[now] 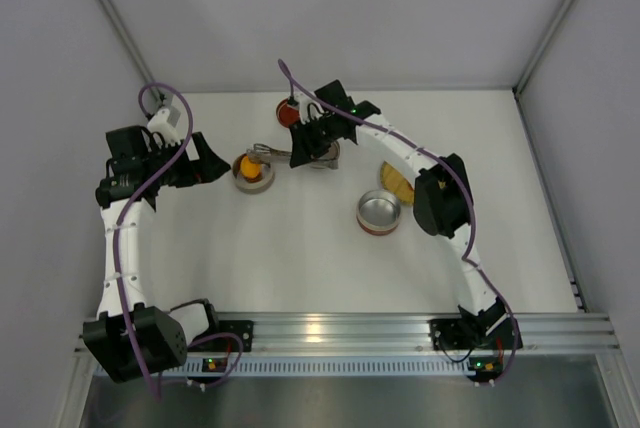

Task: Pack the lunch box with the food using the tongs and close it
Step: Place the fake food in the packing box.

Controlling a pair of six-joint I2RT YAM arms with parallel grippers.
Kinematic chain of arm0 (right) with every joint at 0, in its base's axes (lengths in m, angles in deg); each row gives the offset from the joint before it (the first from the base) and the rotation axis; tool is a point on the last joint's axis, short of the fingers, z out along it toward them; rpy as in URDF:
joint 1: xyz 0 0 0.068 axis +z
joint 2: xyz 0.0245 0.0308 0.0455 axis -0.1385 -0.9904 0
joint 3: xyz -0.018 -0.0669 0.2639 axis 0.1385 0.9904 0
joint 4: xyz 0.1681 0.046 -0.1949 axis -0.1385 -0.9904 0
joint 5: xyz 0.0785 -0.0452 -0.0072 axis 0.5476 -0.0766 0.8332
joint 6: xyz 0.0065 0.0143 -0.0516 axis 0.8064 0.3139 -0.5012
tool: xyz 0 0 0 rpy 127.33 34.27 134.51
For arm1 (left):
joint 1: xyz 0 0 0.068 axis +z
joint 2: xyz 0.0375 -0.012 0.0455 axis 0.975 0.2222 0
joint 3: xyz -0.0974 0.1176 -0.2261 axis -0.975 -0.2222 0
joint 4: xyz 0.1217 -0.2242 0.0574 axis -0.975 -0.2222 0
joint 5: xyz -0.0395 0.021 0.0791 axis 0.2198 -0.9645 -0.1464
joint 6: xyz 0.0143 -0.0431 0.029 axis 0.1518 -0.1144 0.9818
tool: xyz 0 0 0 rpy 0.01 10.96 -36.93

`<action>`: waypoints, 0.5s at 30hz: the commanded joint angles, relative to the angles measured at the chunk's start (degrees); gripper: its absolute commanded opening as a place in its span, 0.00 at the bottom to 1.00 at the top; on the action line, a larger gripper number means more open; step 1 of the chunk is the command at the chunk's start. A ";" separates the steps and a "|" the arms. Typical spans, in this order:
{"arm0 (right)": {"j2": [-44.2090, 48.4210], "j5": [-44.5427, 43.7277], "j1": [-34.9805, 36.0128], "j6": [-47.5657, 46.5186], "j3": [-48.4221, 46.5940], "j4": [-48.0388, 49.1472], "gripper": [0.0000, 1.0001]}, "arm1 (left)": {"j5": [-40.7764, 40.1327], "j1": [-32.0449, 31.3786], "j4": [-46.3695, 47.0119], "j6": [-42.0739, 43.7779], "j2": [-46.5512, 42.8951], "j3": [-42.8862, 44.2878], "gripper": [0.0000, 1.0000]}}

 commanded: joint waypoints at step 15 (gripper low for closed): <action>14.24 0.50 -2.54 -1.48 2.85 1.72 0.43 | 4.49 0.27 0.20 6.50 -1.35 -0.23 0.98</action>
